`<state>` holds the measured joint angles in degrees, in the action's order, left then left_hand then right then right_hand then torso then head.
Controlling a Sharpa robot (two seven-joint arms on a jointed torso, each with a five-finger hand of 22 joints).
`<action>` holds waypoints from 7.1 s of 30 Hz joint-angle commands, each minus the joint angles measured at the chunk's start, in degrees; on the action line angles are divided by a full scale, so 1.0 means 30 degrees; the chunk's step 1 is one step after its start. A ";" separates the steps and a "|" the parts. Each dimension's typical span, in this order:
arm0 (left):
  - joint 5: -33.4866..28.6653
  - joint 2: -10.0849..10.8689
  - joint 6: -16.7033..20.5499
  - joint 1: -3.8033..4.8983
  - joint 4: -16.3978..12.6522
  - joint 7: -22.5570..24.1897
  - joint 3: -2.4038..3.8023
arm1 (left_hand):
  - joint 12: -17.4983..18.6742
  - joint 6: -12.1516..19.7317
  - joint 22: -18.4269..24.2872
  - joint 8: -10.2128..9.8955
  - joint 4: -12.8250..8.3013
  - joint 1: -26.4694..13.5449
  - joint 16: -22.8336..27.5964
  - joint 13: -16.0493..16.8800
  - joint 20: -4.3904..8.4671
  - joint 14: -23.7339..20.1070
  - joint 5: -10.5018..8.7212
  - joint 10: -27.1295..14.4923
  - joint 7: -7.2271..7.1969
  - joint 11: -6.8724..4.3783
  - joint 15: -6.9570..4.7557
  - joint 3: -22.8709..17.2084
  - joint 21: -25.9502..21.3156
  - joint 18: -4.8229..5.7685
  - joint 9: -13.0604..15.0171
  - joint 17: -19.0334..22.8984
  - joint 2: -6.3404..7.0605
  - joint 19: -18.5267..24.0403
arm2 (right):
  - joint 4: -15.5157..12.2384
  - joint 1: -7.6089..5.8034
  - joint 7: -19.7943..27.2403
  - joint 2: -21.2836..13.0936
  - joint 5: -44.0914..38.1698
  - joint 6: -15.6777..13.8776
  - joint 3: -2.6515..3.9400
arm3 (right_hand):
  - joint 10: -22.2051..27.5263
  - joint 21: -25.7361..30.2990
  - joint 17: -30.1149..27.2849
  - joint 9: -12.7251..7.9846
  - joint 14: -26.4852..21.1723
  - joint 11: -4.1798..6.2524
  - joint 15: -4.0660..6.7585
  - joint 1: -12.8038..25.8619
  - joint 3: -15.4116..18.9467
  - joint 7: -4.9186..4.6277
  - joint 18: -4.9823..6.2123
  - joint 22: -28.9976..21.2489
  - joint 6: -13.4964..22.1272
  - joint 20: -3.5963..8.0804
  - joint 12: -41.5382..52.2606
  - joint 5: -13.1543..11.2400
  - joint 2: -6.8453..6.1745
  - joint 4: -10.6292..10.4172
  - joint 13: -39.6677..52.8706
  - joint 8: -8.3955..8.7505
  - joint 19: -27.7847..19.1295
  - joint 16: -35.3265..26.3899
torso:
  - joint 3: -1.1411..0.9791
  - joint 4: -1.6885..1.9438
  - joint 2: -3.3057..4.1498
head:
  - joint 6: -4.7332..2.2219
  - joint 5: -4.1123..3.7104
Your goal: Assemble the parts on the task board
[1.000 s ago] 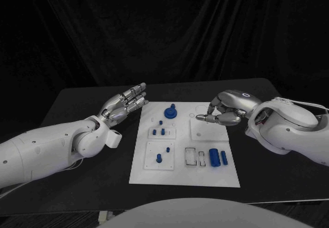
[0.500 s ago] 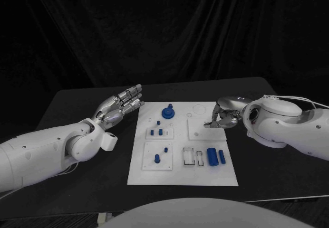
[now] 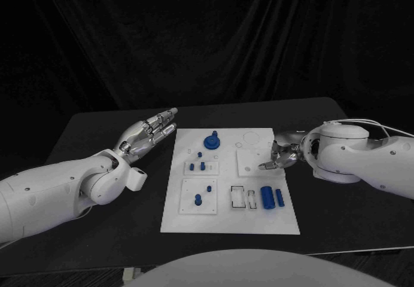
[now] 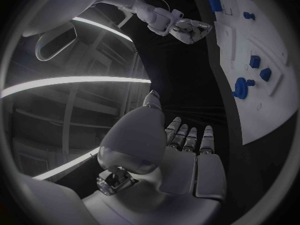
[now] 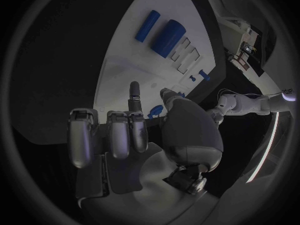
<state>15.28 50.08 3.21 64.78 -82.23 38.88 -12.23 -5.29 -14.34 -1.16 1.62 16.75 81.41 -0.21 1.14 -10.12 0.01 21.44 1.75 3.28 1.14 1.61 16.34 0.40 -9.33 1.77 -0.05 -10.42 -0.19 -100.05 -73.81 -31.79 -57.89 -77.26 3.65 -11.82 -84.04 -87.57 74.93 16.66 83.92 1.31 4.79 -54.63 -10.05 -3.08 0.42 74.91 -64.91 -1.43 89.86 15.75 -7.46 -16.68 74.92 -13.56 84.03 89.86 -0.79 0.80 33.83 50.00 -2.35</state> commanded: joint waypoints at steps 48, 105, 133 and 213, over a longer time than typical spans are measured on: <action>0.1756 -0.0559 -0.0278 -0.0007 0.0403 0.2507 0.0017 | 0.0235 0.0112 -0.0133 0.0028 -0.0084 0.1768 0.0071 -0.0029 -0.2279 -0.0004 0.1951 0.0079 0.0642 0.0738 0.2057 -0.0812 -0.0003 0.0161 -0.0017 0.0018 -0.0289 -0.0072 | 0.0663 0.0177 -0.1673 0.1354 0.2073 0.4335 0.0005 | -0.1987 0.0589 0.5023 0.0346 0.2025 0.0024 -0.0028 0.1713 -0.0384 0.0149 0.0257 0.4492 -0.0793 -0.0047 0.0048 -0.1291 0.0621 0.0084 0.5026 0.0930 0.1390 0.0047 | 0.0008 0.0009 0.0017 | 0.0000 -0.0306; 0.1756 -0.0724 -0.0818 -0.0011 0.0528 0.1895 0.0017 | 0.0214 -0.0097 -0.0184 0.0056 -0.0162 0.2269 0.0071 -0.0030 -0.2300 -0.0004 0.2184 0.0069 0.0901 0.0974 0.2362 -0.1059 0.0019 0.0207 0.0003 0.0018 -0.0281 -0.0104 | 0.0831 0.0727 -0.1700 0.1531 0.2429 0.5253 0.0001 | -0.1987 0.0757 0.5023 0.1523 0.2025 -0.0028 -0.0072 0.1940 -0.0196 0.0090 0.0291 0.4446 -0.0367 -0.0101 0.0048 -0.1277 0.0382 0.0000 0.5026 0.1003 0.1353 0.0047 | 0.0001 0.0002 0.0014 | 0.0000 -0.0158; 0.1756 -0.0787 -0.0984 -0.0013 0.0577 0.1646 0.0017 | 0.0119 -0.0284 -0.0220 0.0085 -0.0235 0.2627 0.0071 -0.0012 -0.2309 -0.0004 0.2393 0.0117 0.1127 0.1216 0.2468 -0.1216 0.0035 0.0276 0.0026 0.0018 -0.0183 -0.0130 | 0.0635 0.1111 -0.1718 0.1394 0.2438 0.4136 -0.0001 | -0.1987 0.1490 0.5023 0.2761 0.2025 0.0098 0.0050 -0.0999 -0.0698 0.0220 0.0466 0.4198 -0.0241 0.0004 0.0048 0.0866 0.0278 0.0984 0.5026 0.0841 0.1092 0.0047 | 0.0004 -0.0002 0.0013 | 0.0000 -0.0030; 0.1756 -0.1037 -0.1329 -0.0023 0.0852 0.1108 0.0015 | 0.0055 -0.0351 -0.0321 0.0087 -0.0258 0.2905 0.0071 -0.0001 -0.2324 -0.0004 0.2598 0.0148 0.1216 0.1325 0.2874 -0.1383 0.0077 0.0444 0.0031 0.0018 -0.0084 -0.0199 | 0.1353 0.0994 -0.1786 0.3238 0.9582 0.1336 0.0001 | -0.1987 0.3154 0.5023 0.4485 0.2025 -0.0244 -0.0192 -0.0398 -0.1017 -0.0218 0.0814 0.3665 0.1966 -0.0175 0.0048 0.0771 0.1176 0.1799 0.5026 0.0852 0.0612 0.0047 | 0.0001 0.0005 0.0017 | 0.0000 0.0327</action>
<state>20.70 47.11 -0.67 64.78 -79.58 38.88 -12.24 -4.83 -15.36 -2.05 1.61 15.96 89.41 -0.21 1.06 -16.99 -0.17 28.95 2.15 6.56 4.83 9.85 12.53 0.41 -8.35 1.80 -0.05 -10.73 -0.48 -96.06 -71.01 -36.19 -48.16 -47.65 7.05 -11.81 -84.13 -78.31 74.91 30.16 83.99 1.00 4.53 -56.22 -13.27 -3.67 2.27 74.90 -59.37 -1.43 89.85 18.31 -3.91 -11.22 74.91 -10.86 84.03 89.85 -0.76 0.83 33.90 49.99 -1.38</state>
